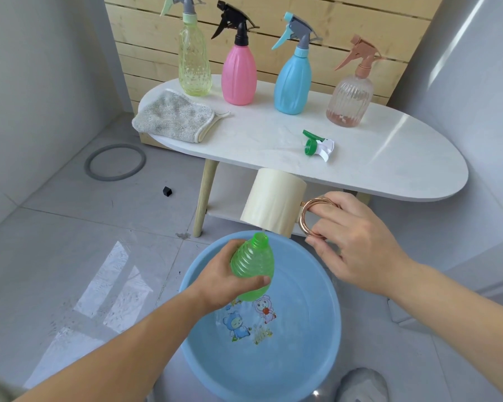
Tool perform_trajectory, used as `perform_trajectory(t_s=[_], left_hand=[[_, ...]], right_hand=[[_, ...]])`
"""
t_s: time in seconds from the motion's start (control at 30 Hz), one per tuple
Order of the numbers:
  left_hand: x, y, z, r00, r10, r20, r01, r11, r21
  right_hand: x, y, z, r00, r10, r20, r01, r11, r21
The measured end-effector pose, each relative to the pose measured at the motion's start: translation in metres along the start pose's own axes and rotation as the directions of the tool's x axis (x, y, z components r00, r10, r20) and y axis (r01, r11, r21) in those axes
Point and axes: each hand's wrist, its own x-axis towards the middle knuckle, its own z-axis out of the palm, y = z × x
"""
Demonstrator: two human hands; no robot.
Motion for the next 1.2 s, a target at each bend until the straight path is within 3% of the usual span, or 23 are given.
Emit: perform_trajectory(t_s=[0.1, 0.2, 0.27, 0.33, 0.47, 0.53, 0.77, 1.2], left_hand=[[0.0, -0.004, -0.001, 1.0, -0.009, -0.006, 0.009, 1.0, 0.02], [-0.003, -0.011, -0.002, 0.999, -0.038, 0.005, 0.038, 0.999, 0.034], [-0.005, -0.018, -0.002, 0.998, -0.057, 0.017, 0.057, 0.998, 0.042], [-0.007, -0.025, -0.001, 0.997, -0.075, 0.024, 0.074, 0.996, 0.056], [-0.012, -0.044, -0.001, 0.993, -0.114, 0.035, 0.11, 0.989, 0.103], [-0.012, -0.054, -0.001, 0.989, -0.14, 0.045, 0.134, 0.983, 0.124], [-0.013, -0.081, 0.001, 0.973, -0.225, 0.057, 0.214, 0.965, 0.148], [-0.005, -0.099, 0.001, 0.959, -0.278, 0.058, 0.263, 0.945, 0.193]], right_hand=[[-0.006, -0.004, 0.014, 0.977, 0.204, 0.061, -0.211, 0.966, 0.148], [-0.017, -0.004, 0.041, 0.837, 0.48, 0.262, -0.546, 0.758, 0.356], [-0.029, 0.002, 0.066, 0.733, 0.549, 0.401, -0.679, 0.627, 0.383], [-0.04, 0.007, 0.091, 0.685, 0.553, 0.474, -0.721, 0.609, 0.33], [-0.058, 0.014, 0.146, 0.629, 0.545, 0.555, -0.739, 0.64, 0.21], [-0.064, 0.013, 0.171, 0.638, 0.502, 0.583, -0.719, 0.66, 0.219], [-0.089, 0.008, 0.227, 0.651, 0.2, 0.732, -0.481, 0.855, 0.194], [-0.099, 0.014, 0.262, 0.646, 0.104, 0.756, -0.246, 0.966, 0.078]])
